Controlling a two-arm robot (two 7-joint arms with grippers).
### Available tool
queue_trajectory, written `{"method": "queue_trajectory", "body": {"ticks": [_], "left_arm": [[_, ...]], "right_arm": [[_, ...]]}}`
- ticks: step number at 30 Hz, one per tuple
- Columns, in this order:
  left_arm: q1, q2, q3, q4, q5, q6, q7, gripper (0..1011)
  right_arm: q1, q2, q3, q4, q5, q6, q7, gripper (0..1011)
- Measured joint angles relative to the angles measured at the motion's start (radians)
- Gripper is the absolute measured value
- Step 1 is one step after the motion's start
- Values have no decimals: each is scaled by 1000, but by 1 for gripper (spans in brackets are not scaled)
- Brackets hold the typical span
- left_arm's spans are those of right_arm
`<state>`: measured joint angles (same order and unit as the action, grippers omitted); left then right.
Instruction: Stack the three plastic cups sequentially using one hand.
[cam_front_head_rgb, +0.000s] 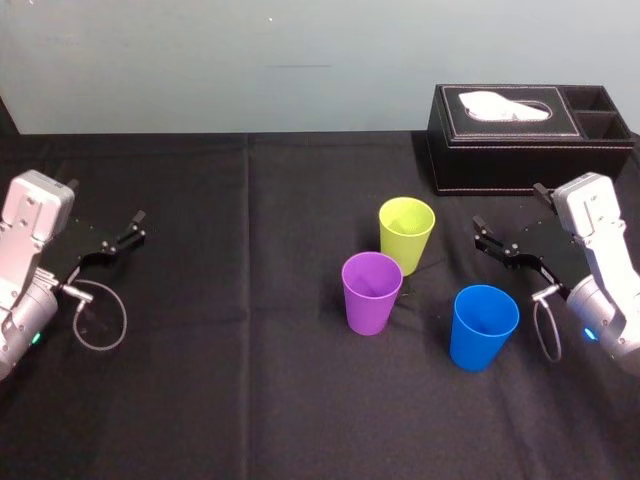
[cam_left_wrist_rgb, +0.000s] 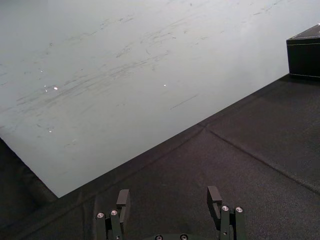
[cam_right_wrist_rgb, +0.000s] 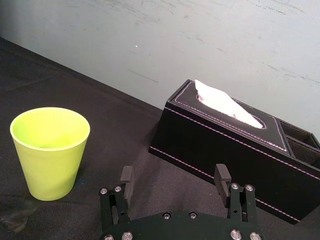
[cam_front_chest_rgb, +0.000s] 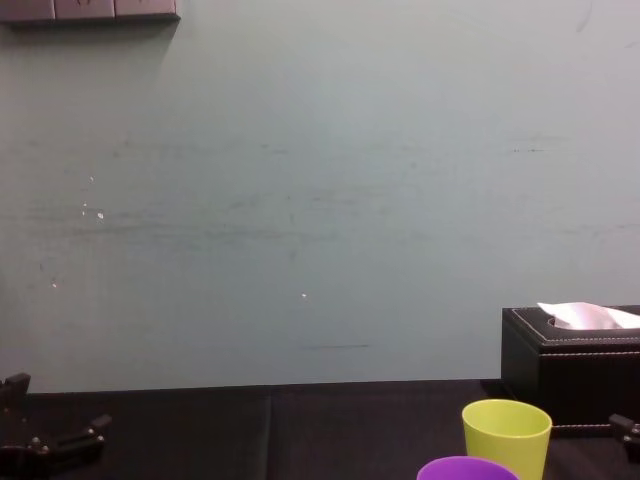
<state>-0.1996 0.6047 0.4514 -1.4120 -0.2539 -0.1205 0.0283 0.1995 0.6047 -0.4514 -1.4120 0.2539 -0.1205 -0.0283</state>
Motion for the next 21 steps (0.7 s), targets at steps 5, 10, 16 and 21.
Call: {"method": "queue_trajectory", "body": {"ticks": [5, 10, 16, 21], "left_arm": [[0, 0, 0, 0, 0, 0, 0, 1011], [0, 0, 0, 0, 0, 0, 0, 1011], [0, 0, 0, 0, 0, 0, 0, 1011], [0, 0, 0, 0, 0, 0, 0, 1011]], "right_arm": [[0, 0, 0, 0, 0, 0, 0, 1004], [0, 0, 0, 0, 0, 0, 0, 1004], [0, 0, 0, 0, 0, 0, 0, 1004], [0, 0, 0, 0, 0, 0, 0, 1004]]}}
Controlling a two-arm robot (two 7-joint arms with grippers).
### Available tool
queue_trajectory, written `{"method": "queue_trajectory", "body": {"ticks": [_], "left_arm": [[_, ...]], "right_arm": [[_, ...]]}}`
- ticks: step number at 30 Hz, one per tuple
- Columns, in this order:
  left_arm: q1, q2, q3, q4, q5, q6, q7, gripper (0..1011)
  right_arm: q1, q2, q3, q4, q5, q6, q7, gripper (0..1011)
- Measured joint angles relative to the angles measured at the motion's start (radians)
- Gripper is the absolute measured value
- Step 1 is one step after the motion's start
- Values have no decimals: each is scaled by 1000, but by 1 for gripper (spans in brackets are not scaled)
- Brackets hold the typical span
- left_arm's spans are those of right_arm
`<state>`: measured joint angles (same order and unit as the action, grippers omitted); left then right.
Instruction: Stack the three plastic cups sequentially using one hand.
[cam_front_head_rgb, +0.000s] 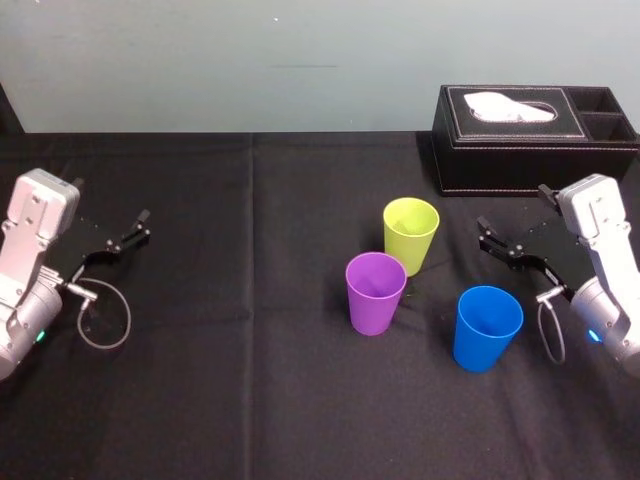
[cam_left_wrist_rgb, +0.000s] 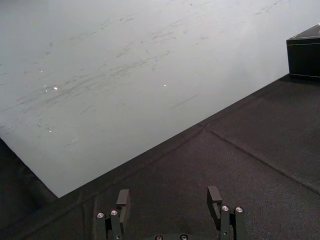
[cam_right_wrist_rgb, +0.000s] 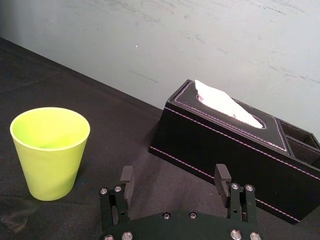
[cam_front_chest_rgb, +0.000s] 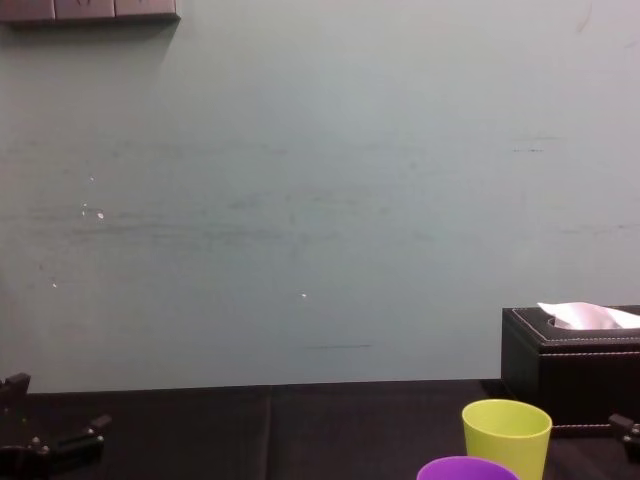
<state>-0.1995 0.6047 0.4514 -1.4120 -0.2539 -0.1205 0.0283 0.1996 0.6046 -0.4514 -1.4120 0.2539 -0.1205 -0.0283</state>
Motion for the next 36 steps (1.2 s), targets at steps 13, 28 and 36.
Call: {"method": "queue_trajectory", "body": {"ticks": [13, 28, 36], "left_arm": [[0, 0, 0, 0, 0, 0, 0, 1011], [0, 0, 0, 0, 0, 0, 0, 1011], [0, 0, 0, 0, 0, 0, 0, 1011]], "right_arm": [[0, 0, 0, 0, 0, 0, 0, 1004], [7, -8, 11, 5, -1, -2, 5, 1004], [2, -19, 54, -12, 10, 1, 20, 1004]]}}
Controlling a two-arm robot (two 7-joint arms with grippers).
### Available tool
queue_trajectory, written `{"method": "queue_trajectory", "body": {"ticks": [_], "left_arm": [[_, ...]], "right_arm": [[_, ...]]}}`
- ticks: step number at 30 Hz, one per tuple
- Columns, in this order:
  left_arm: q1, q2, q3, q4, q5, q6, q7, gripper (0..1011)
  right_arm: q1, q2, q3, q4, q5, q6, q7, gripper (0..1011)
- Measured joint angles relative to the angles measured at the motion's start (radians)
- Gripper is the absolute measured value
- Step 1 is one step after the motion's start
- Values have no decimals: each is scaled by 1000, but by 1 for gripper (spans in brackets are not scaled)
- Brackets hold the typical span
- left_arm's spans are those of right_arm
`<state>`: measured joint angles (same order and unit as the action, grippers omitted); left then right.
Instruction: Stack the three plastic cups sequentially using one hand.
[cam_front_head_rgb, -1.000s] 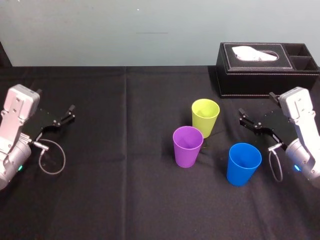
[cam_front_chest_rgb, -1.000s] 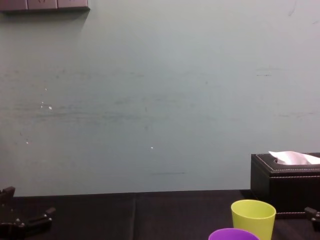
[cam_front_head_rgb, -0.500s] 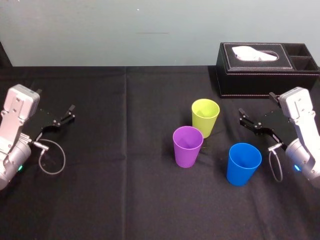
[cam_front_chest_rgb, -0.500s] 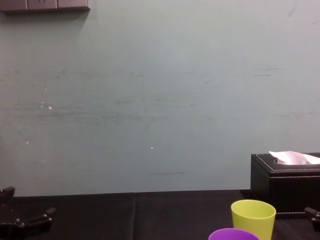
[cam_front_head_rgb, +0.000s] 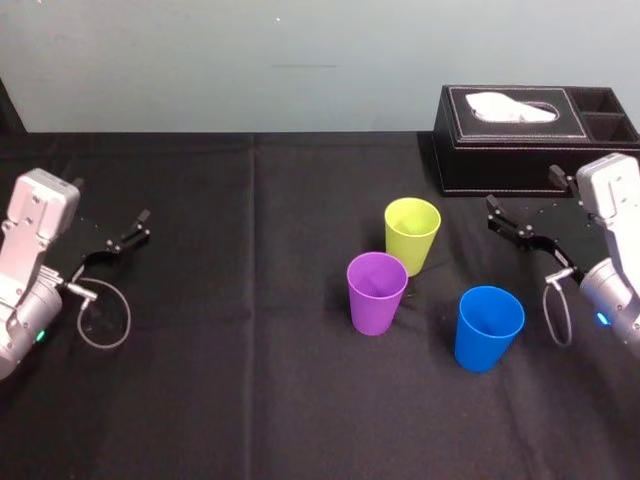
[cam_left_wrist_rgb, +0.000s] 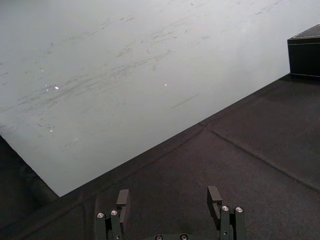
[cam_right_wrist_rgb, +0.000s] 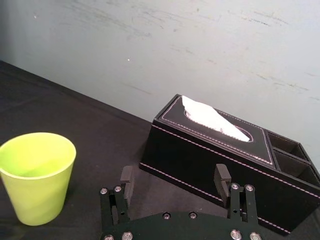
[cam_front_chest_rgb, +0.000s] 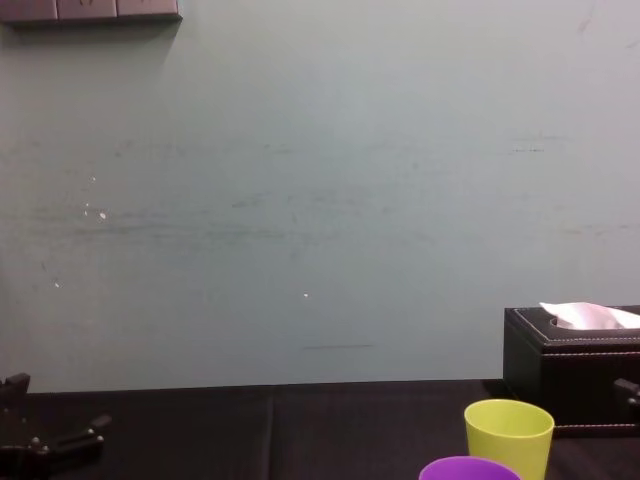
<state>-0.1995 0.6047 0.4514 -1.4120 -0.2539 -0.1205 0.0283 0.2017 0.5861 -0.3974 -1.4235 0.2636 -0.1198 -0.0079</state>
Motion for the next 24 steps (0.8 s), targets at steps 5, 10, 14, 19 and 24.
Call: {"method": "queue_trajectory", "body": {"ticks": [5, 10, 14, 19, 24], "left_arm": [[0, 0, 0, 0, 0, 0, 0, 1011], [0, 0, 0, 0, 0, 0, 0, 1011], [0, 0, 0, 0, 0, 0, 0, 1011], [0, 0, 0, 0, 0, 0, 0, 1011], [0, 0, 0, 0, 0, 0, 0, 1011]], "right_arm": [[-55, 23, 40, -65, 29, 32, 11, 1004], [-149, 66, 102, -156, 66, 60, 13, 1004], [-225, 97, 149, -222, 94, 82, 16, 1004], [-313, 142, 202, -299, 130, 138, 30, 1004], [-413, 210, 262, -388, 163, 215, 66, 1004]]}}
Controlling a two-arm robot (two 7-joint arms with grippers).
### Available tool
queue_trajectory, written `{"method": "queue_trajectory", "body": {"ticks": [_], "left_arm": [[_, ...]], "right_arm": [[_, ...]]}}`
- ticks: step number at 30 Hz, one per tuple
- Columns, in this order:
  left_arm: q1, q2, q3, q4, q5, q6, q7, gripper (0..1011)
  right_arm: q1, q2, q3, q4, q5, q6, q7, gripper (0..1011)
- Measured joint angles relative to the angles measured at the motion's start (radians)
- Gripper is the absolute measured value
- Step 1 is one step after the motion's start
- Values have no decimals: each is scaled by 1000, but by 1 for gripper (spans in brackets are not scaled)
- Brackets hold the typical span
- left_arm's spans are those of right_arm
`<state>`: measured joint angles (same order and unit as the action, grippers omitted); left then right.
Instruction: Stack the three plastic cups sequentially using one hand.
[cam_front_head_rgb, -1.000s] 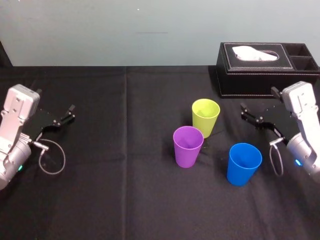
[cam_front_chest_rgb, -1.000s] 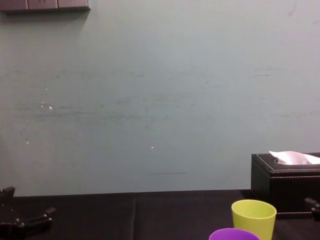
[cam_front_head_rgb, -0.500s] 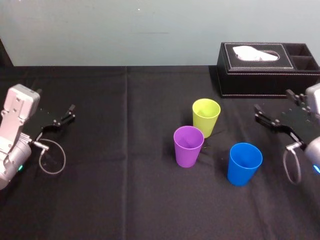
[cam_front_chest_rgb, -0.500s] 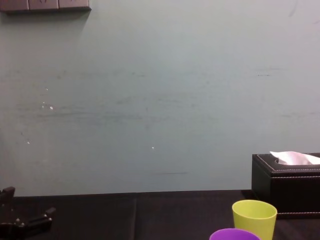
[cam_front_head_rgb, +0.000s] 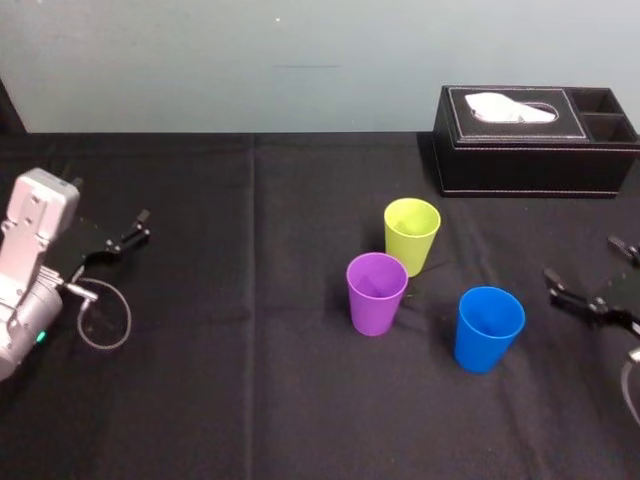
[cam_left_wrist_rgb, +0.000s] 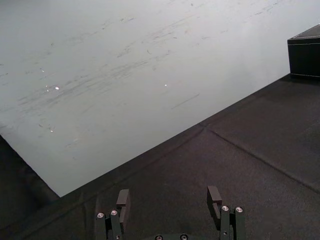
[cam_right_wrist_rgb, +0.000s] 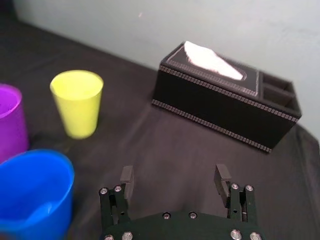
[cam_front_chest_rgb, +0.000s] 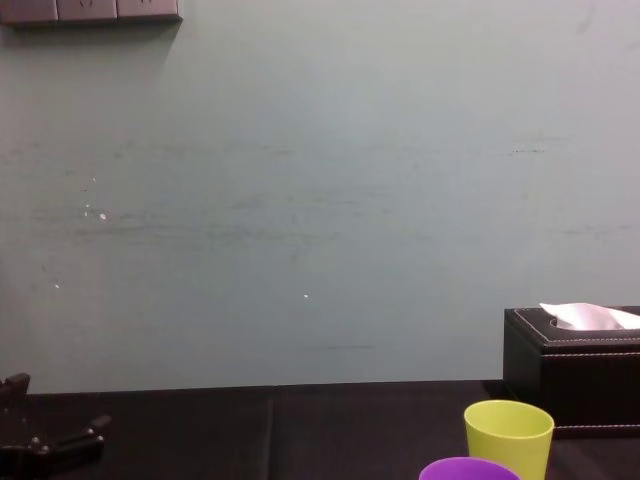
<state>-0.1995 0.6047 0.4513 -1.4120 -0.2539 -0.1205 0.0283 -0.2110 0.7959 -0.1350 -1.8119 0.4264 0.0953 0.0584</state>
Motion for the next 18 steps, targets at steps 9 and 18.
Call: {"method": "queue_trajectory", "body": {"ticks": [9, 18], "left_arm": [[0, 0, 0, 0, 0, 0, 0, 1011], [0, 0, 0, 0, 0, 0, 0, 1011]], "right_arm": [[-188, 78, 121, -115, 70, 72, 69, 1004], [-311, 101, 188, -169, 99, 75, 147, 1004]]}}
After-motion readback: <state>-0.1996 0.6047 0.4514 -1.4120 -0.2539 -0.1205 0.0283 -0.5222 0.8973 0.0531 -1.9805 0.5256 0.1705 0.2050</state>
